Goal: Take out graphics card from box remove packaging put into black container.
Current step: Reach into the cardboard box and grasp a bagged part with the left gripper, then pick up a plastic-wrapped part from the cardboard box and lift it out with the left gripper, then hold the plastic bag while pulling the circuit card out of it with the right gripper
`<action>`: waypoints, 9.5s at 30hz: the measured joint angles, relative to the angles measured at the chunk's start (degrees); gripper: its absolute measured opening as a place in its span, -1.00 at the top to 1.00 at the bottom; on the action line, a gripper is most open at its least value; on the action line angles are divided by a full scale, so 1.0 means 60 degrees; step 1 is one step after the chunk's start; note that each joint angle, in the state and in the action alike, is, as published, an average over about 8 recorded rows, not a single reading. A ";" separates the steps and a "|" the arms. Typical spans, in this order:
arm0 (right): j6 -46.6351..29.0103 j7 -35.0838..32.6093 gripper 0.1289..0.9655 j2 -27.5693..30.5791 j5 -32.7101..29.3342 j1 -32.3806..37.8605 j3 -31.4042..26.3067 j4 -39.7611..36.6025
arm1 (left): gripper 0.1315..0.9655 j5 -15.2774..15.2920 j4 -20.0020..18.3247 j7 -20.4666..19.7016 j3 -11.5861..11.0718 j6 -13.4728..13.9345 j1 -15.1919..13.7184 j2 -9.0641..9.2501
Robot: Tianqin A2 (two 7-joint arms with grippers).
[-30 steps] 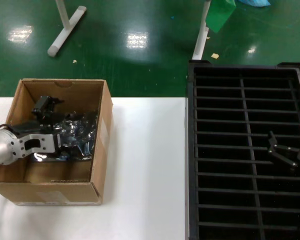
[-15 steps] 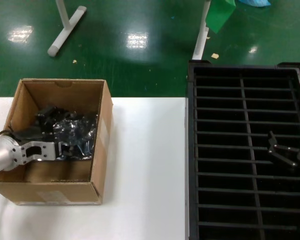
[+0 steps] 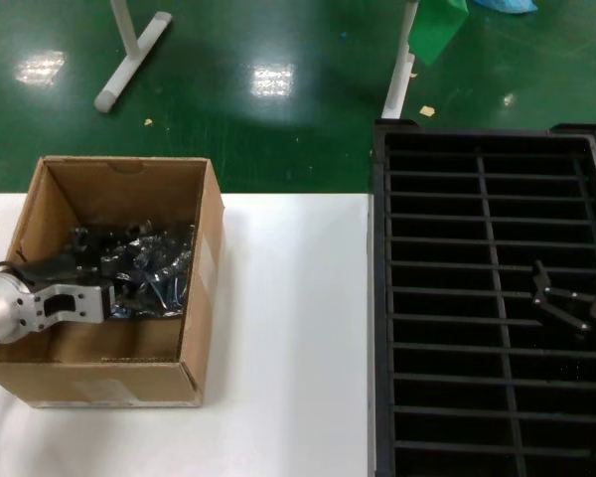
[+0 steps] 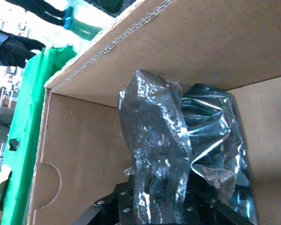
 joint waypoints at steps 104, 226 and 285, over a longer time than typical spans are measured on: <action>0.0009 0.0029 -1.00 0.0051 0.0027 0.0004 -0.0049 0.0011 | 0.97 -0.5482 -0.8207 -0.2303 -0.3805 0.7489 0.4719 -0.4333; -0.7186 -0.1329 0.96 0.2561 0.2503 -0.1138 -0.0816 0.2027 | 0.97 -0.7491 -0.3396 0.1801 0.3036 0.9712 -0.0566 -0.3292; -0.7129 -0.0572 0.60 0.2843 0.2271 -0.0836 -0.1399 0.2449 | 0.97 -0.7625 -0.3579 0.1694 0.3289 0.9712 -0.0227 -0.3394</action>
